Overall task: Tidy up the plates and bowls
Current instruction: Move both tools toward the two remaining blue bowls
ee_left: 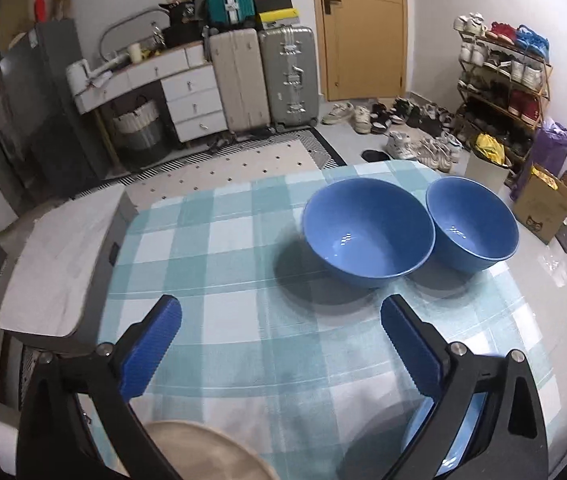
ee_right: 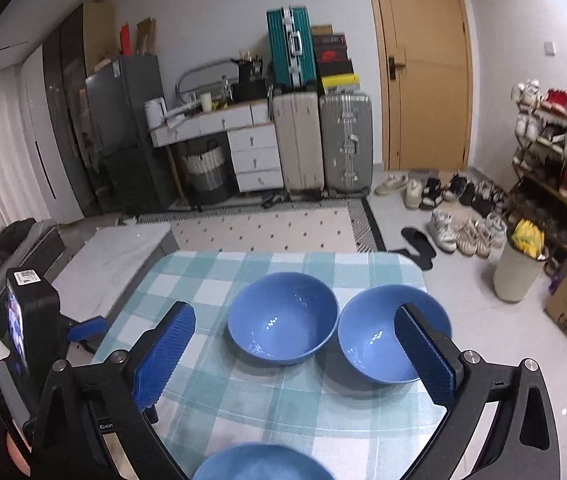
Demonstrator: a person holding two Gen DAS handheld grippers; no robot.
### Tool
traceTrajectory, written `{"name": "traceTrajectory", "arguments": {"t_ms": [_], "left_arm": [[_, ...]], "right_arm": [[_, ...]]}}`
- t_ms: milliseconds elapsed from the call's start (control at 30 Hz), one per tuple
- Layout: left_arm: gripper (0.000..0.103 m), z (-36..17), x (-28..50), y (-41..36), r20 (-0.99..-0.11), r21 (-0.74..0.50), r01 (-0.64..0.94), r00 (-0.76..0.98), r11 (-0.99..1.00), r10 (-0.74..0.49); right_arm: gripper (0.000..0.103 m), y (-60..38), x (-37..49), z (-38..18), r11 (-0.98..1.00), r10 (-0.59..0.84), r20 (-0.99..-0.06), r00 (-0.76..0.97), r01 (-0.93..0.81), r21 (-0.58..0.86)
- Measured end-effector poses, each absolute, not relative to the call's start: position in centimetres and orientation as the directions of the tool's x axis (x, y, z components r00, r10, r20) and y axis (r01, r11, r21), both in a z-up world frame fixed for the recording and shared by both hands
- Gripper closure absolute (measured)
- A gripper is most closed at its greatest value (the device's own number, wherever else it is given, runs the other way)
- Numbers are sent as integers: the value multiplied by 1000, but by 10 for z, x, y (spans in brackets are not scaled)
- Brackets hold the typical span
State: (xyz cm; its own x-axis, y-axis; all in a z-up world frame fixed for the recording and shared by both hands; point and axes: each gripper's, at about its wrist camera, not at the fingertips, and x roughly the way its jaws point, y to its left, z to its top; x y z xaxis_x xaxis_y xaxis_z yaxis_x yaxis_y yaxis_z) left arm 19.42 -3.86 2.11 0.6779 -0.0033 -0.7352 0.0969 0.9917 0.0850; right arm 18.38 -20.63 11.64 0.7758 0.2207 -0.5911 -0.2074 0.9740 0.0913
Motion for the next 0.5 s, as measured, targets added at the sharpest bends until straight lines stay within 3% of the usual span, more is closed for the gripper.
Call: {"name": "traceTrajectory", "arguments": {"t_ms": [300,500], "left_arm": [[2,6,245,-46,-774,52,123,632,991,-38],[2,-11,280,-48,-817,54,118,576,992,-24]], "right_arm": [[1,-211,246,78,965,251,-675,694,-232,121],[1,-199,274,52,970,209,-718,664,-234,66]]}}
